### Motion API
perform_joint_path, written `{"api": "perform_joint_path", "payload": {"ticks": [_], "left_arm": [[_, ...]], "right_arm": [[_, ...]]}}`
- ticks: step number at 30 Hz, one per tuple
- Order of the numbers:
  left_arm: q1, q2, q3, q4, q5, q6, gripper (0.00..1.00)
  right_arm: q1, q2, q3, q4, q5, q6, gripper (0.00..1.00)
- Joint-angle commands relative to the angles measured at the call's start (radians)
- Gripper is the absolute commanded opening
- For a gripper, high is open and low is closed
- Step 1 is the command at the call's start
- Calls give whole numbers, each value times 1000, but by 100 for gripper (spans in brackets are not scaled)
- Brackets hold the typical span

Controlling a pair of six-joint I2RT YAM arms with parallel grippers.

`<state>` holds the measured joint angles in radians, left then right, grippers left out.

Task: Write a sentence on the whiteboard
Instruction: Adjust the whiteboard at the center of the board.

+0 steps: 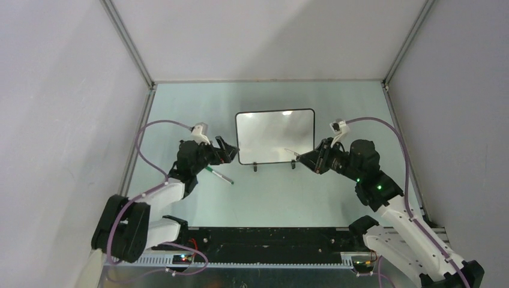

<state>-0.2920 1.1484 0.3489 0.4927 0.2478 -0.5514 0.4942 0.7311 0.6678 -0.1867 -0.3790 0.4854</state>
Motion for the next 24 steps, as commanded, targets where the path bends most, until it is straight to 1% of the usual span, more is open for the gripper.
{"api": "perform_joint_path", "payload": {"ticks": [1, 5, 8, 10, 12, 13, 14, 15, 16, 18, 20, 24], "left_arm": [[-4, 92, 76, 162, 97, 144, 99], [-4, 189, 159, 109, 163, 204, 98], [-5, 251, 179, 151, 215, 209, 97], [-4, 289, 194, 163, 252, 208, 89], [-4, 331, 220, 154, 287, 202, 78], [-4, 358, 228, 152, 295, 198, 76], [-4, 370, 239, 158, 313, 187, 69], [-5, 388, 242, 164, 323, 181, 65], [-5, 400, 245, 180, 345, 169, 57], [-5, 409, 242, 203, 367, 153, 50], [-6, 414, 229, 229, 369, 145, 45], [-8, 432, 210, 264, 384, 131, 37]], "right_arm": [[-3, -49, 9, -19, -2, -35, 0], [-6, -68, 9, -26, -10, -46, 0], [-8, -71, 9, -20, -23, -53, 0], [-8, -70, 9, -14, -35, -52, 0], [-8, -69, 9, -8, -42, -52, 0], [-8, -69, 9, -6, -43, -52, 0], [-9, -69, 9, -3, -42, -53, 0], [-9, -67, 9, -2, -42, -53, 0], [-10, -68, 8, -1, -43, -54, 0], [-11, -66, 9, -1, -44, -54, 0], [-12, -63, 9, -2, -44, -54, 0], [-13, -56, 9, -5, -45, -52, 0]]}}
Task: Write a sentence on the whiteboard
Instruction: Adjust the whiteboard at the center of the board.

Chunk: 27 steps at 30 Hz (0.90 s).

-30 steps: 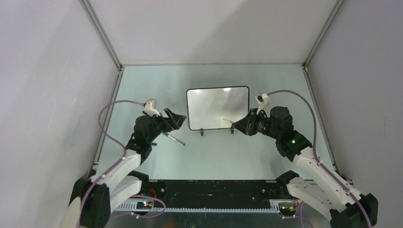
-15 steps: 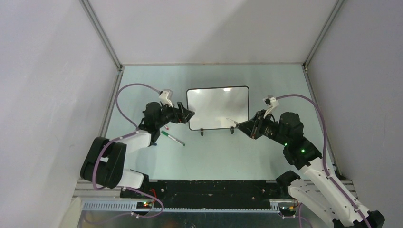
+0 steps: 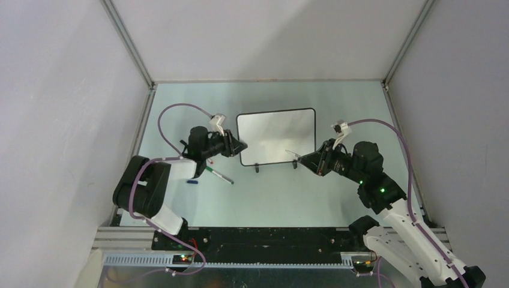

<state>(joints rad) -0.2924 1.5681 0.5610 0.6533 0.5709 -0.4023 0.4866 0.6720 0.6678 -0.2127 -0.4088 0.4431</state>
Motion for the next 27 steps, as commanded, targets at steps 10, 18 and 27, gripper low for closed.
{"api": "perform_joint_path", "payload": {"ticks": [10, 18, 27], "left_arm": [[-36, 54, -45, 211, 95, -69, 25], [-41, -81, -108, 86, -5, -14, 51], [-41, -473, -180, -153, -238, 92, 58]], "right_arm": [[-5, 13, 9, 11, -16, -10, 0], [-8, -6, 9, -7, 13, 3, 0], [-7, -68, 9, -67, 191, 129, 0]]}}
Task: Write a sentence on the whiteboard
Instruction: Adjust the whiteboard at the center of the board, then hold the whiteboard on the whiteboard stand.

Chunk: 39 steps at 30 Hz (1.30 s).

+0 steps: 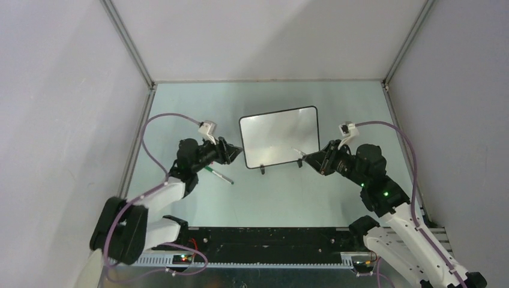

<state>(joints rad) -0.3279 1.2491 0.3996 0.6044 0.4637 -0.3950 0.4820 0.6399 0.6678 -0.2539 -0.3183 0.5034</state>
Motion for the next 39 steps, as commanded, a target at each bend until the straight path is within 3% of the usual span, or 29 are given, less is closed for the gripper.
{"api": "perform_joint_path", "payload": {"ticks": [1, 4, 9, 11, 14, 16, 20, 22, 26, 27, 31, 33, 39], "left_arm": [[-5, -204, -22, -147, -145, 99, 58], [-5, -278, -40, -170, -219, 68, 62], [-5, -339, -131, -42, -289, -38, 82], [-5, -370, -174, 32, -333, -75, 84], [-5, -450, -229, 53, -414, -136, 97], [-5, -512, -246, 39, -453, -160, 99], [-5, -625, -254, -104, -740, -266, 99], [-2, -665, -289, -100, -848, -301, 100], [9, -732, -364, -3, -741, -277, 99], [10, -730, -350, -7, -715, -253, 99], [10, -582, -198, -161, -579, -174, 100], [10, -518, -156, -189, -556, -177, 99], [10, -468, -219, 49, -516, -275, 100]], "right_arm": [[-3, -41, 9, -30, 119, 79, 0], [-4, -67, 9, -32, 149, 121, 0], [-2, -117, 9, -104, 346, 256, 0], [0, -104, 13, -130, 381, 288, 0], [1, -79, 23, -202, 435, 343, 0], [-1, -74, 25, -228, 471, 371, 0], [-23, -111, 27, -237, 490, 375, 0], [-42, -126, 28, -227, 480, 355, 0], [-96, -125, 29, -167, 367, 253, 0], [-115, -120, 29, -129, 275, 183, 0], [-144, -106, 31, -61, 86, 9, 0], [-148, -109, 32, -59, 117, 6, 0], [-150, -87, 49, -25, 122, 7, 0]]}}
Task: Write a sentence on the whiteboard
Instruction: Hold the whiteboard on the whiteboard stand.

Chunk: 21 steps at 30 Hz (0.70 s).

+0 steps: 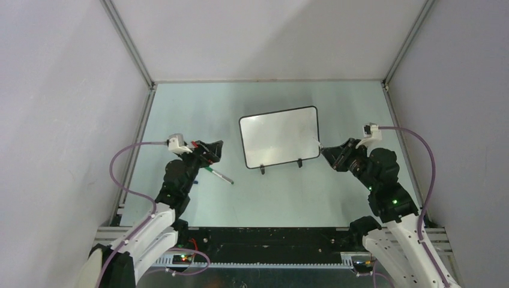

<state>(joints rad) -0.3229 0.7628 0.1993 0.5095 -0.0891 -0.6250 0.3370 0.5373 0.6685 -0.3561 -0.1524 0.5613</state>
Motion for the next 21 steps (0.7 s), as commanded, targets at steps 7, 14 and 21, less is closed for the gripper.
{"api": "perform_joint_path", "payload": {"ticks": [7, 14, 21], "left_arm": [[5, 182, -38, 323, 111, 5, 99], [5, 282, -17, 371, 190, 62, 99], [6, 314, -61, 438, 56, 81, 99]], "right_arm": [[-1, 153, 206, 7, -81, -107, 0], [32, 280, 312, 38, -50, -145, 0], [68, 359, 355, 110, -34, -136, 0]]}}
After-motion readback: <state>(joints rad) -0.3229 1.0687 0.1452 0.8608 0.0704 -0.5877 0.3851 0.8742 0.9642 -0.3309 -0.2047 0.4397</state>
